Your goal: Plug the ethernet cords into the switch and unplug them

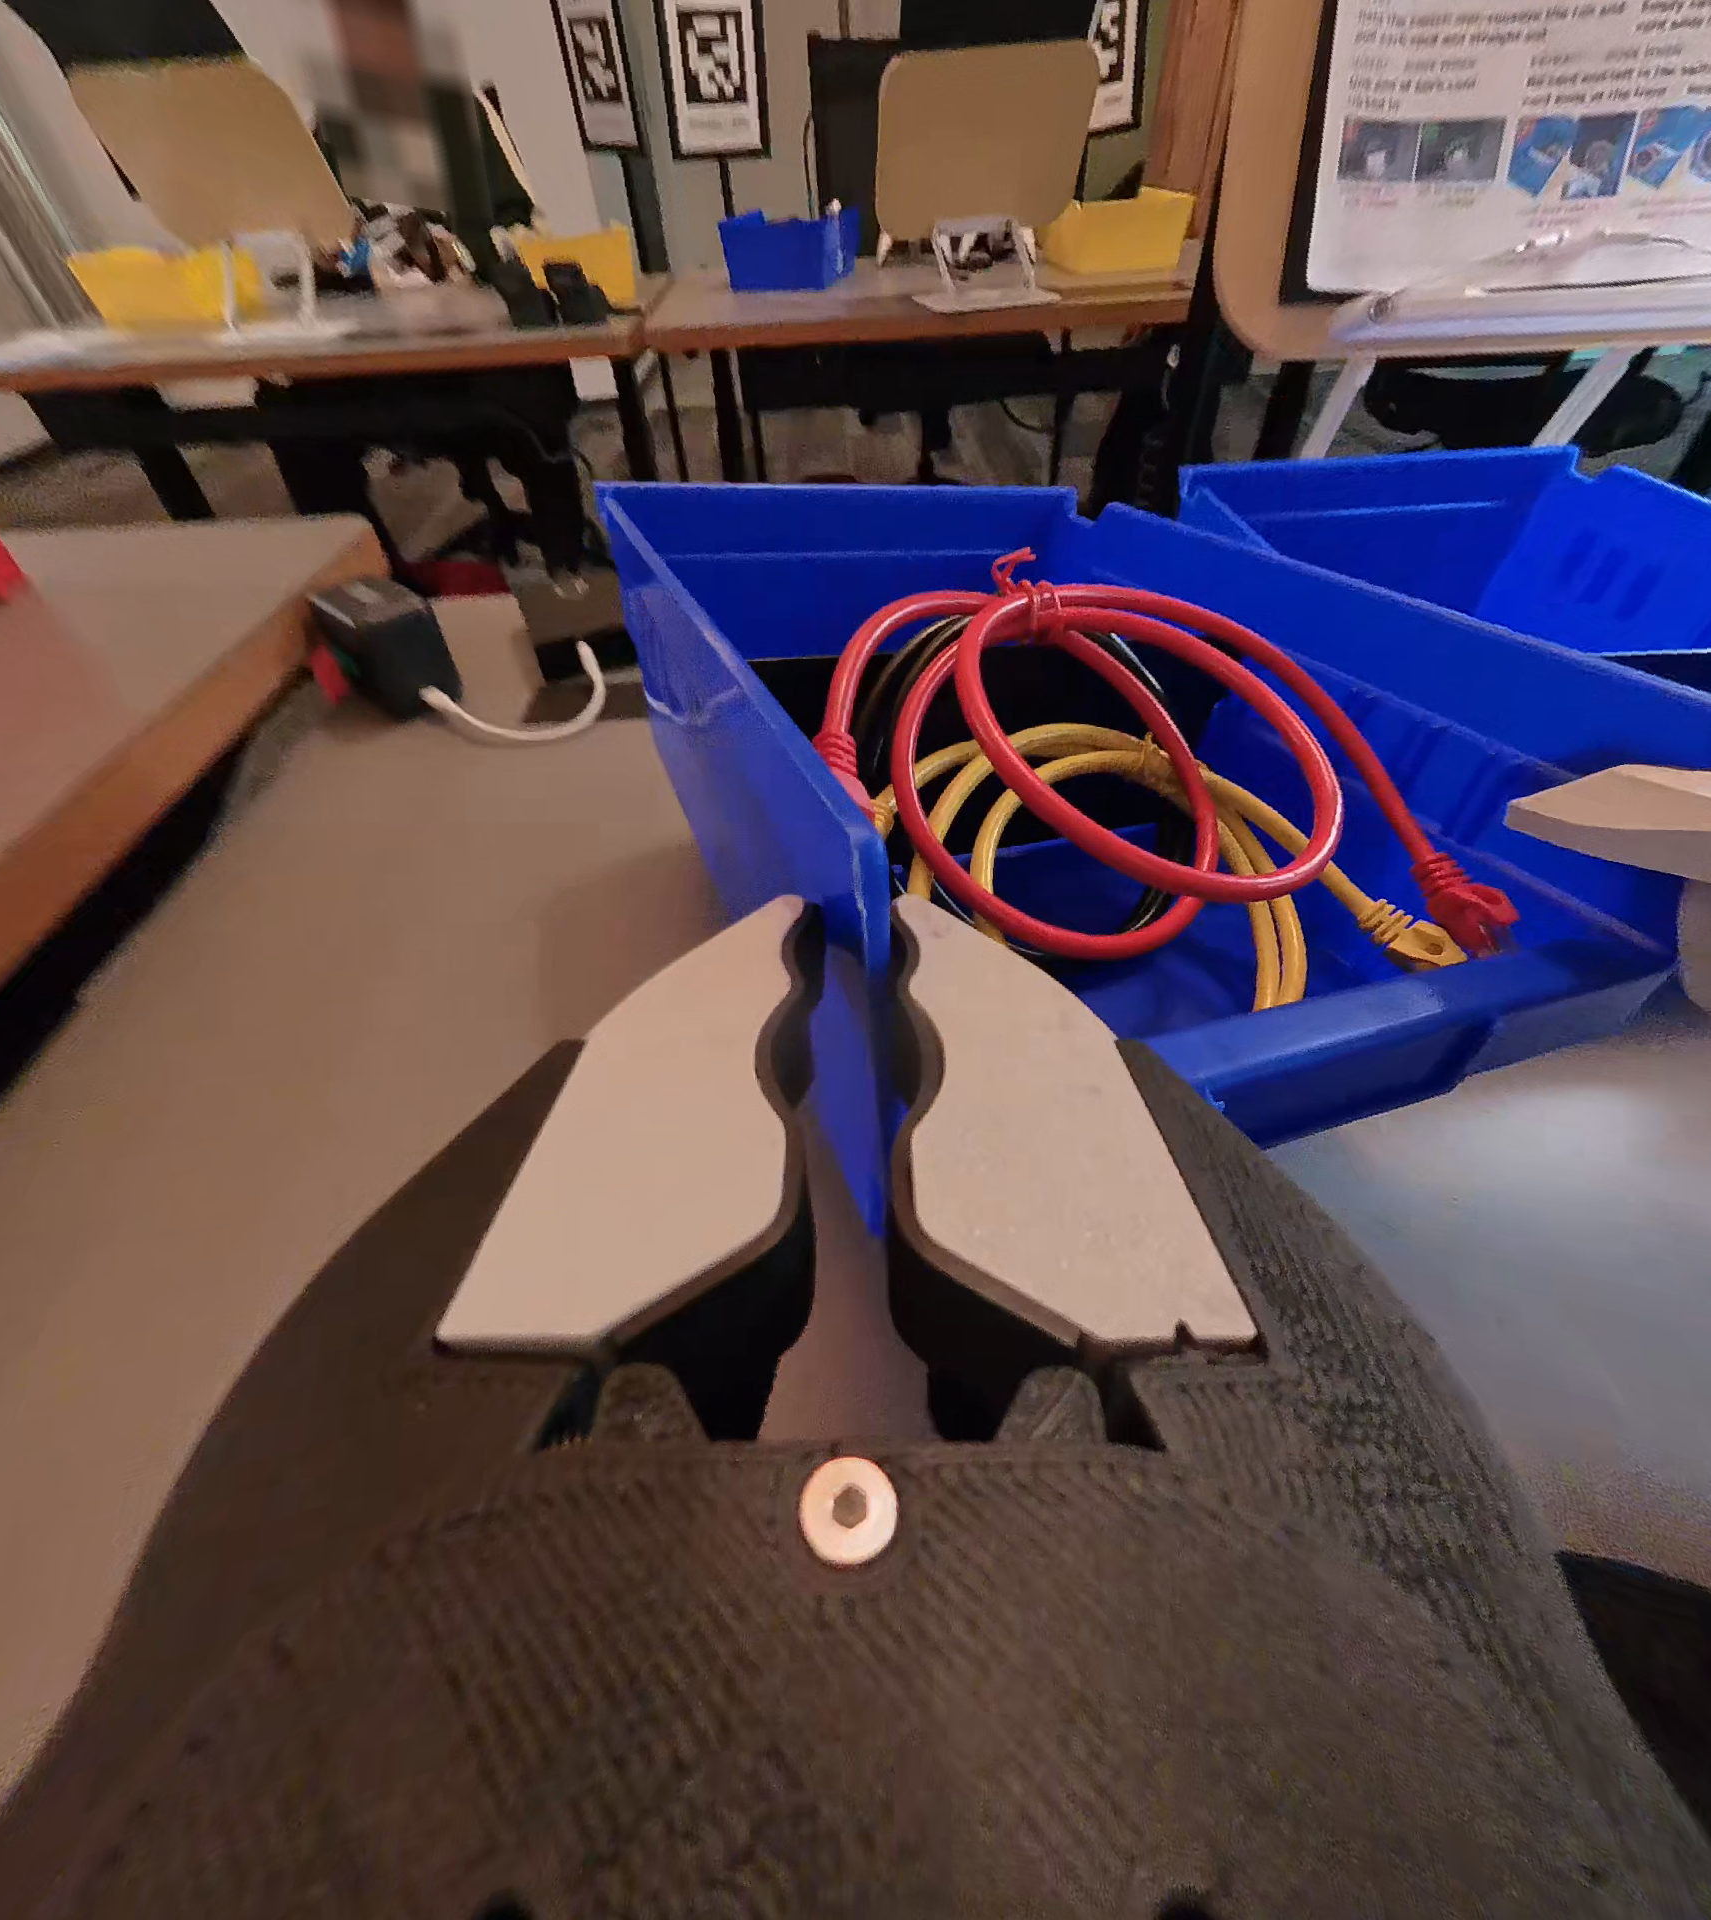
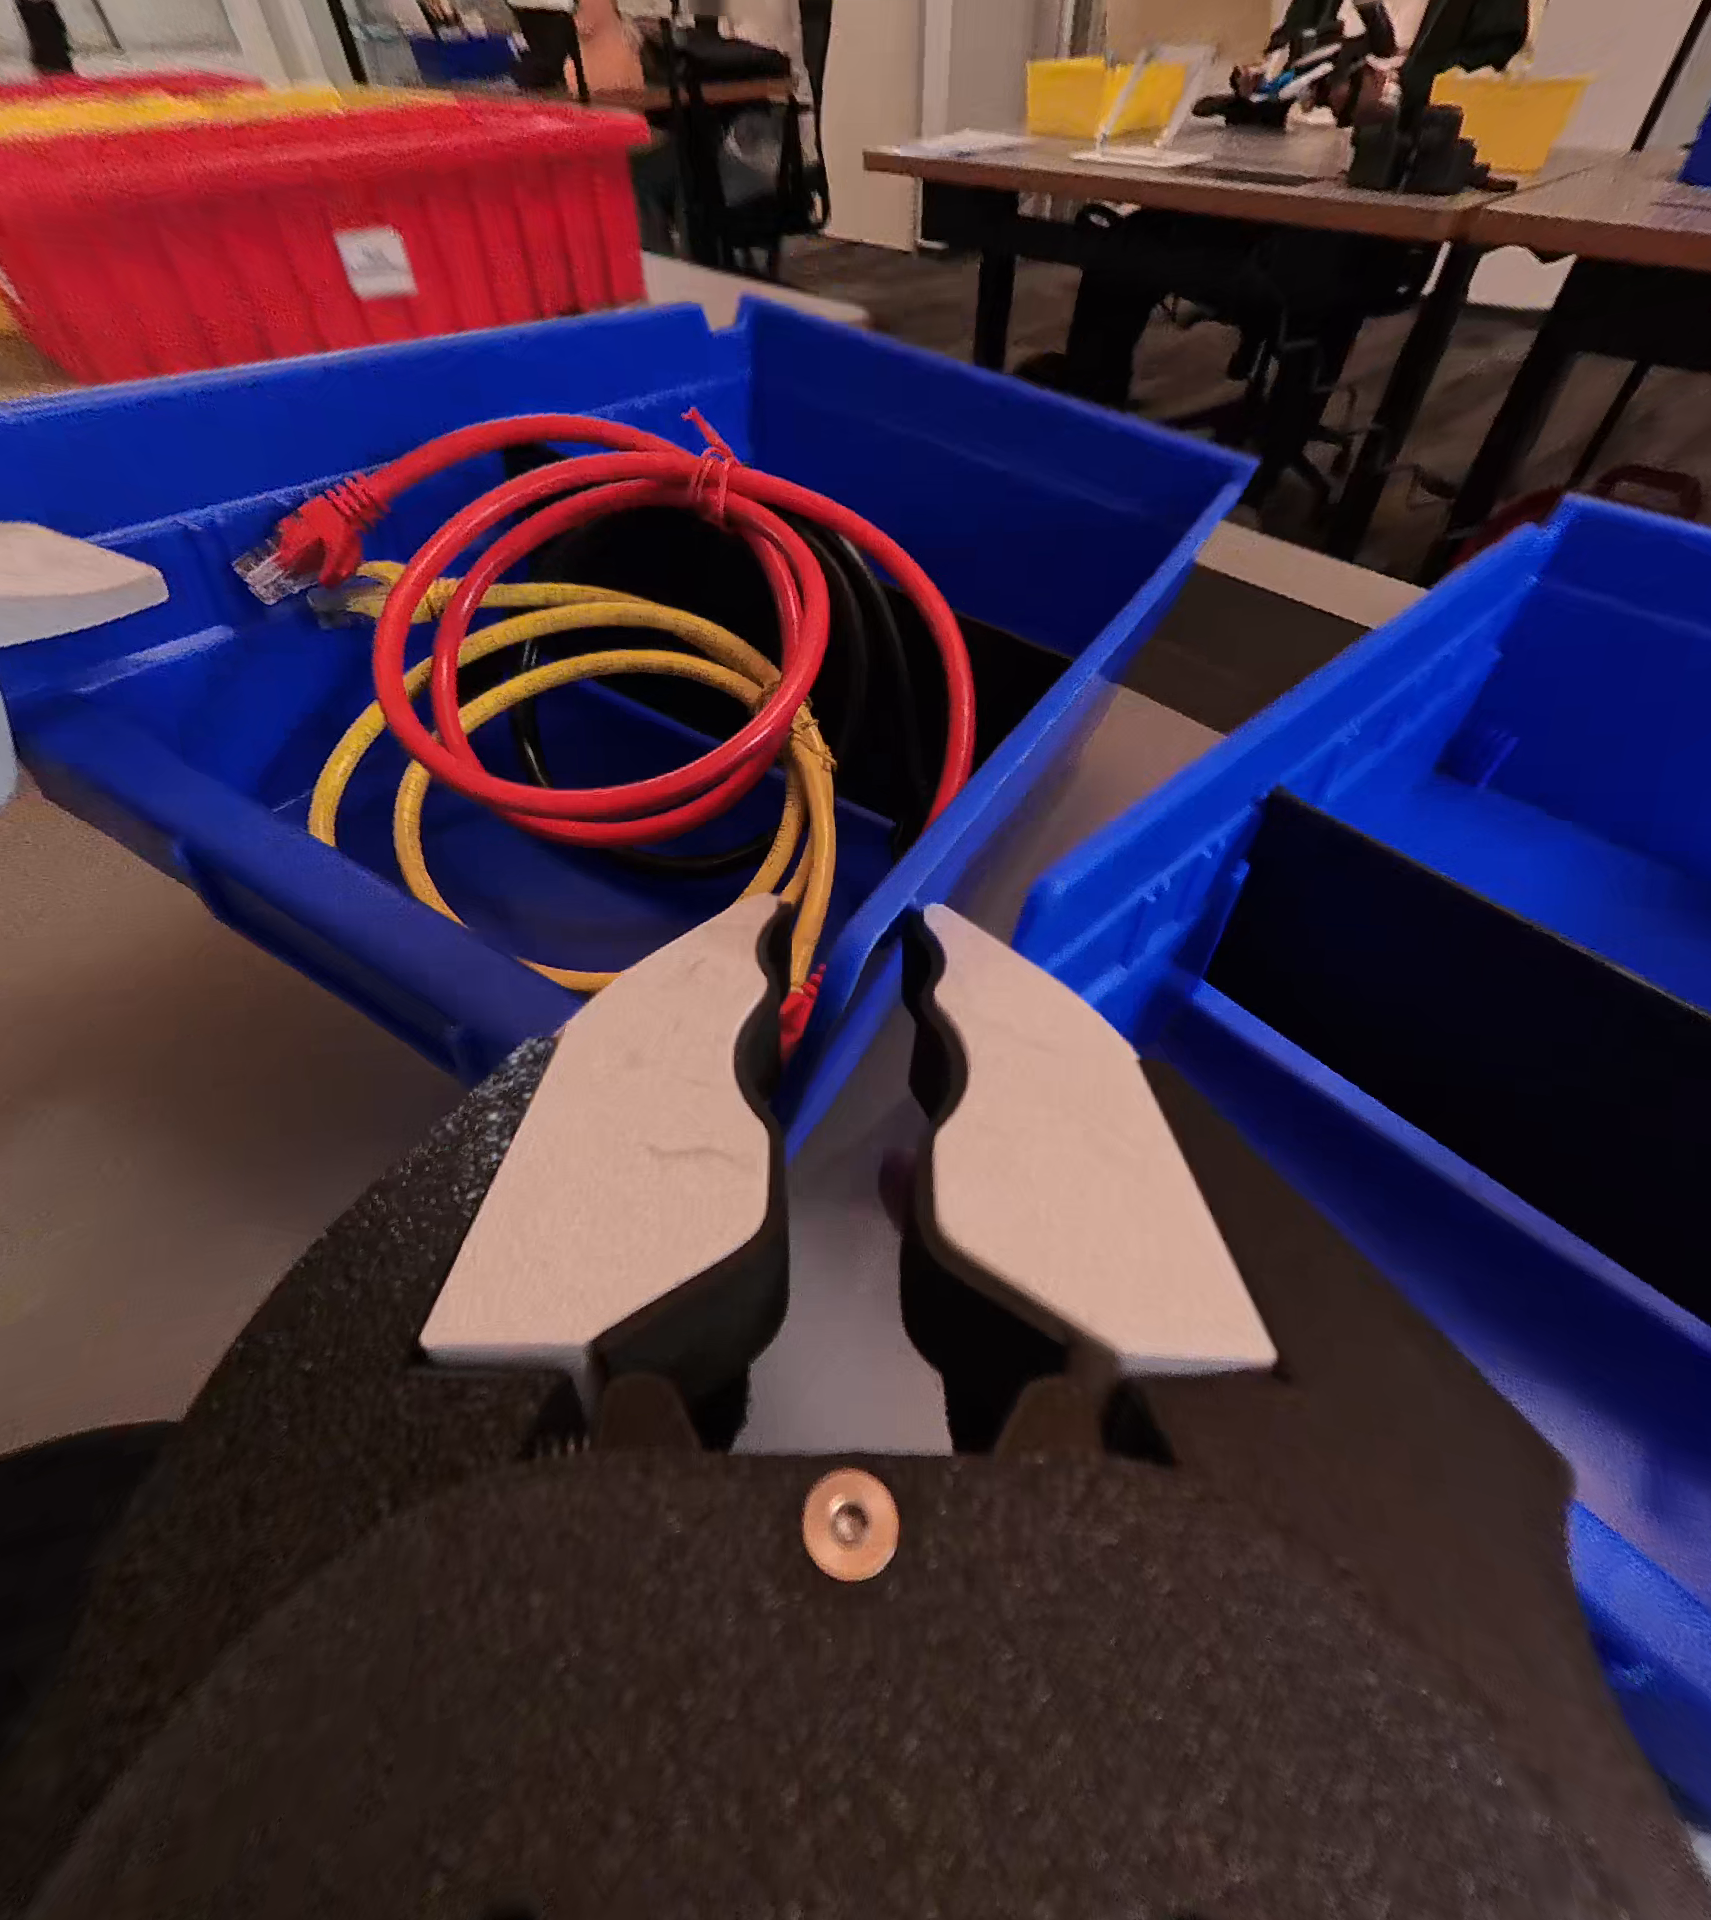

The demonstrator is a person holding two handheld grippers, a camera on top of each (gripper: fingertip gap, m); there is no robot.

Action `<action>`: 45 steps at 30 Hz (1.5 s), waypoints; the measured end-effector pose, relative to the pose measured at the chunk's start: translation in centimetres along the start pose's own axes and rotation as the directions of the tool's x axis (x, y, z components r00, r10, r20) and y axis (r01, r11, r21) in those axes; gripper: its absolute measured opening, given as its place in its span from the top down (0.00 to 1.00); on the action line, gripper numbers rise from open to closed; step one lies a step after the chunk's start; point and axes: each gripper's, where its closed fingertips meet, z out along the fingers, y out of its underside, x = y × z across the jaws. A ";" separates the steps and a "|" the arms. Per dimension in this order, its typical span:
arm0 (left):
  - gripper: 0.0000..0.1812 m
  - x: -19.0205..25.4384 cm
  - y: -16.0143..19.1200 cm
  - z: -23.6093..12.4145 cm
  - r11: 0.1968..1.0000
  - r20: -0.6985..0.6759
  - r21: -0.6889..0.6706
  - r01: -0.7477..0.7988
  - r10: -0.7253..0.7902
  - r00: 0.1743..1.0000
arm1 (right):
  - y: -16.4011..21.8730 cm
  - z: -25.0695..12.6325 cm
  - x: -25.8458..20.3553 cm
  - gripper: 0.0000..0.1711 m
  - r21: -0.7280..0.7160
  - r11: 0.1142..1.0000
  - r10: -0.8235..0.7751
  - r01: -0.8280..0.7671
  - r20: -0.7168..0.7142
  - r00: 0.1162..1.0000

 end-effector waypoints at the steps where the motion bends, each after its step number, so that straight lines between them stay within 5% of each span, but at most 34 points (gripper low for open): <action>1: 0.94 0.4 0.8 0.6 1.000 -0.024 -0.013 0.028 -0.028 0.999 | 0.6 0.0 0.6 0.89 -0.009 1.000 -0.021 0.020 -0.025 0.999; 7: 0.90 3.4 3.6 2.7 0.995 -0.138 -0.095 0.022 -0.035 0.990 | 2.1 -1.6 3.2 0.91 -0.027 0.998 -0.053 0.051 -0.094 0.994; 12: 0.75 4.8 4.2 2.7 0.986 -0.222 -0.162 -0.032 -0.005 0.975 | 3.3 -4.6 3.0 0.84 -0.109 0.987 -0.107 0.115 0.077 0.991; 17: 0.73 4.4 0.6 0.6 0.948 -0.204 -0.111 -0.298 0.272 0.940 | 1.9 -10.0 7.2 0.80 -0.208 0.943 -0.225 0.261 0.178 0.958; 22: 0.68 10.7 3.3 1.1 0.757 -0.517 -0.222 -0.615 0.443 0.732 | 5.3 -9.4 10.8 0.69 -0.411 0.725 -0.440 0.553 0.341 0.831; 27: 0.64 13.3 8.7 3.5 0.505 -0.704 -0.311 -0.805 0.447 0.553 | 9.6 -6.3 11.5 0.65 -0.499 0.562 -0.470 0.660 0.464 0.751; 31: 0.70 13.8 10.6 4.8 0.377 -0.771 -0.335 -0.864 0.417 0.481 | 11.9 -5.7 11.7 0.80 -0.535 0.568 -0.387 0.625 0.497 0.777; 36: 0.82 15.0 11.4 4.6 0.396 -0.824 -0.340 -0.853 0.312 0.473 | 12.4 -8.1 12.0 0.82 -0.521 0.592 -0.418 0.616 0.455 0.786; 45: 0.84 16.0 11.4 4.3 0.430 -0.790 -0.351 -0.832 0.341 0.509 | 14.9 -17.0 17.5 0.82 -0.597 0.625 -0.422 0.504 0.284 0.861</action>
